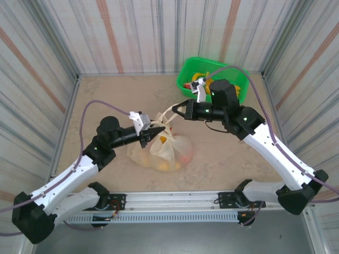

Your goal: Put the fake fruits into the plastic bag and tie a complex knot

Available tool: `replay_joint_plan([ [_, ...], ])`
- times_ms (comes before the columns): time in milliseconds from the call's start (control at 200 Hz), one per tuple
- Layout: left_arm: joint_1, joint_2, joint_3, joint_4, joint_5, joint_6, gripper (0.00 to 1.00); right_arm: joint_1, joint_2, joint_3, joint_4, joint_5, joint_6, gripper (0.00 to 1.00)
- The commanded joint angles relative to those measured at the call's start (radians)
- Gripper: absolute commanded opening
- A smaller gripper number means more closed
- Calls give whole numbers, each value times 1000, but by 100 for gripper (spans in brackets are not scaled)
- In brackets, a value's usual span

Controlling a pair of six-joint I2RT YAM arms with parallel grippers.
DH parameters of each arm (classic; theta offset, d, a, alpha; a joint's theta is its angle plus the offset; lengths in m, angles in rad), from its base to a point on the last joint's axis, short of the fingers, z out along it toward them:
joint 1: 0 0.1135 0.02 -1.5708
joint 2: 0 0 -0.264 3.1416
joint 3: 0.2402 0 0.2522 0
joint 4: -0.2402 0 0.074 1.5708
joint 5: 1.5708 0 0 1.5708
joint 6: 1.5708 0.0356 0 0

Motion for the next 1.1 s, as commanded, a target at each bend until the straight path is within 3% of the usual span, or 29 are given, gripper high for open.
replay_joint_plan([
  [0, -15, -22, -5, -11, -71, 55, 35, 32, -31, 19, -27, 162, 239, 0],
  [271, -47, -7, 25, -40, -108, 129, 50, 80, -49, 63, -70, 230, 335, 0],
  [526, -58, 41, 40, -7, -135, 156, 52, 112, -67, 56, -63, 249, 361, 0],
  [731, -55, 72, 55, 52, -81, 118, 45, 121, -91, 15, -43, 247, 395, 0],
  [932, -55, 98, 62, 99, 16, 61, 54, 120, -107, -26, -26, 249, 395, 0],
  [1092, -68, 117, 74, 111, 9, 52, 59, 120, -102, -40, -1, 243, 401, 0],
])
